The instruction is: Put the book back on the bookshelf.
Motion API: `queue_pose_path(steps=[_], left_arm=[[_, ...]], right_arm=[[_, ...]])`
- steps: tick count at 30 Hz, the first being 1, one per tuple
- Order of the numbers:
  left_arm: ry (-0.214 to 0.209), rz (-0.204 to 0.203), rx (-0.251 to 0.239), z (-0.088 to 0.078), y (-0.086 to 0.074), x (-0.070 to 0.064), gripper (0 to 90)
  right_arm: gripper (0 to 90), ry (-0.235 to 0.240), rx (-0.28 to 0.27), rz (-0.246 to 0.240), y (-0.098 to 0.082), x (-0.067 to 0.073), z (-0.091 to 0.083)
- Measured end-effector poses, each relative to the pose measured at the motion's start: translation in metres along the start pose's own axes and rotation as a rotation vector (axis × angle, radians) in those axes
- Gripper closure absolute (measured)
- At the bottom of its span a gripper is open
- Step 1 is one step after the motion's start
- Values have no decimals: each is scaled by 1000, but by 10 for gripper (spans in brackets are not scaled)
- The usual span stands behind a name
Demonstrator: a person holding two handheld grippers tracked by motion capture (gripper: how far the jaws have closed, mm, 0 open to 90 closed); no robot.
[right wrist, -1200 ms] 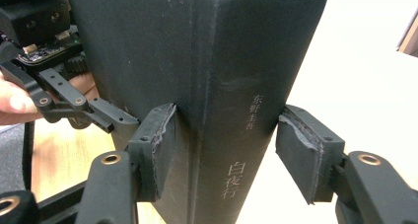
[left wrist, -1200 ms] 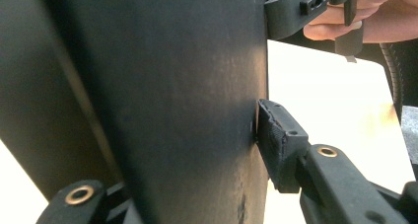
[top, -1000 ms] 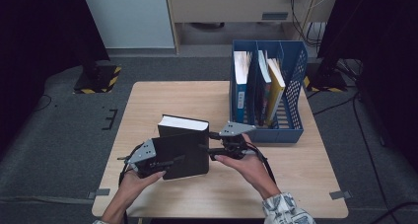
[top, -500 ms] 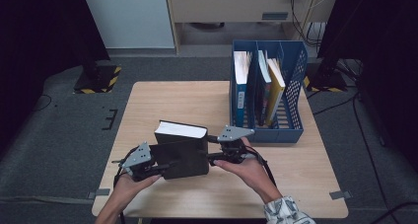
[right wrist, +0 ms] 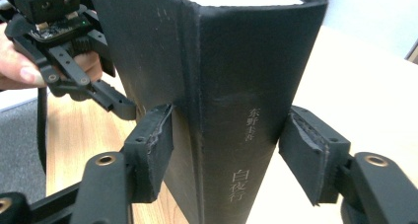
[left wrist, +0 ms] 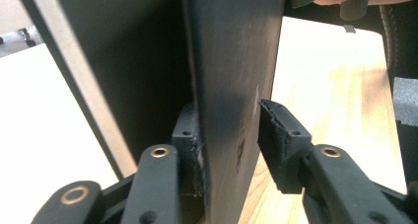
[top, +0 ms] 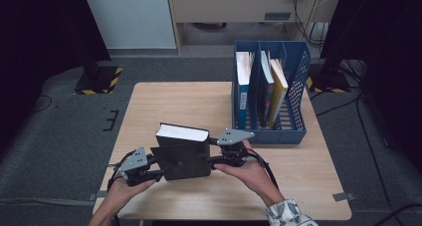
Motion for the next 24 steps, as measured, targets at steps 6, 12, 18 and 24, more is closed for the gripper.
queue_pose_path(steps=[6, 12, 18, 24], left_arm=[[-8, -11, 7, -3, -3, 0, 678], [-1, -18, 10, -4, -7, 2, 708], [3, -15, 11, -4, -7, 3, 719], [20, -21, 12, -2, -6, 5, 709]], right_arm=[[263, -9, 8, -26, 2, 4, 5], [234, -19, 7, -49, 3, 9, 12], [272, -24, -8, -48, 5, 9, 18], [250, -29, -10, -43, 5, 10, 20]])
Point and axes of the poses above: each handheld gripper's, and its own axes: z roughly forward along the jaws, y roughly out of its top, x roughly to its left, the point moved 7 cm from there along z, roughly forward along the jaws, and after that the axes turned 13 degrees about -y, right-handed, at the moved point
